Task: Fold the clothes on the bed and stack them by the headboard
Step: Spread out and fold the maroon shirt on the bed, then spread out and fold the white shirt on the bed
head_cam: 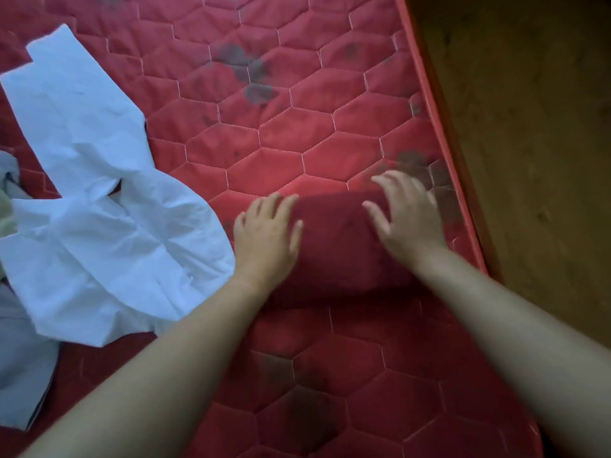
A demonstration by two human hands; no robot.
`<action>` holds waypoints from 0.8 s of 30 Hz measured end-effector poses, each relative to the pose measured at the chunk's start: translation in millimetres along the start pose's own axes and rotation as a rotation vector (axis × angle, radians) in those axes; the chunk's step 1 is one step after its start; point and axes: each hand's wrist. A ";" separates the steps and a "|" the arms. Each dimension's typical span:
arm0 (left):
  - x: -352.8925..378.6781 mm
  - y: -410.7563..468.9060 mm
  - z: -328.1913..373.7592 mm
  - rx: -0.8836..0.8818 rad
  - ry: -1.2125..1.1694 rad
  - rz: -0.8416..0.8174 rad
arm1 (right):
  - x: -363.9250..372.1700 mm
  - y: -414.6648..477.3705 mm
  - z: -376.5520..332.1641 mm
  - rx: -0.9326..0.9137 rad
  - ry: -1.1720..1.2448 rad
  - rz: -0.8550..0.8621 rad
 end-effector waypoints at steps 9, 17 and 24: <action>85.5 -35.0 -11.3 0.135 0.151 -0.120 | 81.0 -57.6 26.2 0.039 -0.158 -0.241; 77.2 -31.5 1.2 -0.059 0.114 -0.057 | 67.0 -52.7 18.4 0.064 -0.090 -0.187; 46.3 -53.7 1.2 -0.108 0.112 -0.118 | 45.7 -55.7 -7.1 0.133 0.023 -0.287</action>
Point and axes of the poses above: each hand's wrist, its own y-axis towards the middle knuckle, its own x-axis out of the palm, z = x × y, and after that the axes turned 2 degrees about -x, right-handed
